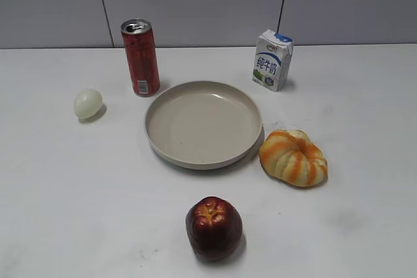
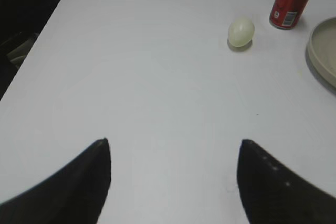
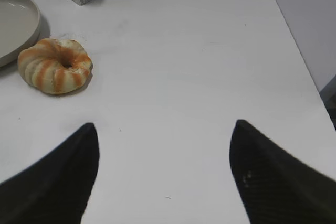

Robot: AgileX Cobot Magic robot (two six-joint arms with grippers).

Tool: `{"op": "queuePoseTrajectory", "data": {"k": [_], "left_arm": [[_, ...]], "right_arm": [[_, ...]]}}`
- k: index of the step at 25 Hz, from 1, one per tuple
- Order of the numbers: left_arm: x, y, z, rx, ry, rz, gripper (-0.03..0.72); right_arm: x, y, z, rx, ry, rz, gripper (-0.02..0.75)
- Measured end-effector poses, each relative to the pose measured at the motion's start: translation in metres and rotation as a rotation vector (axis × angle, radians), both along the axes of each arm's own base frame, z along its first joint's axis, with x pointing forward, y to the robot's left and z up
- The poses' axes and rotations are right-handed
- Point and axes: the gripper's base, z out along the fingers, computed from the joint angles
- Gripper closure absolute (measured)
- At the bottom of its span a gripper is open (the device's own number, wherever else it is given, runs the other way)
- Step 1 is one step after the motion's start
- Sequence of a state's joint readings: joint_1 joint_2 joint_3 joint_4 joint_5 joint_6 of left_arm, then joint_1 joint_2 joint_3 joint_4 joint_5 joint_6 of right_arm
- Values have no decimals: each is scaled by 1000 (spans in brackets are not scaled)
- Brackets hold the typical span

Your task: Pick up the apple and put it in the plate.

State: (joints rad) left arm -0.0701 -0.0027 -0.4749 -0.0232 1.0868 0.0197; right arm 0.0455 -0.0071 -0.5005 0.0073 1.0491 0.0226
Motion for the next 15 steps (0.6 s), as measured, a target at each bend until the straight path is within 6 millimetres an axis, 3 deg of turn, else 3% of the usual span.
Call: {"op": "queuePoseTrajectory", "data": {"k": [15], "left_arm": [[0, 0, 0, 0, 0, 0, 116]], "right_arm": [[0, 0, 0, 0, 0, 0, 153]]}}
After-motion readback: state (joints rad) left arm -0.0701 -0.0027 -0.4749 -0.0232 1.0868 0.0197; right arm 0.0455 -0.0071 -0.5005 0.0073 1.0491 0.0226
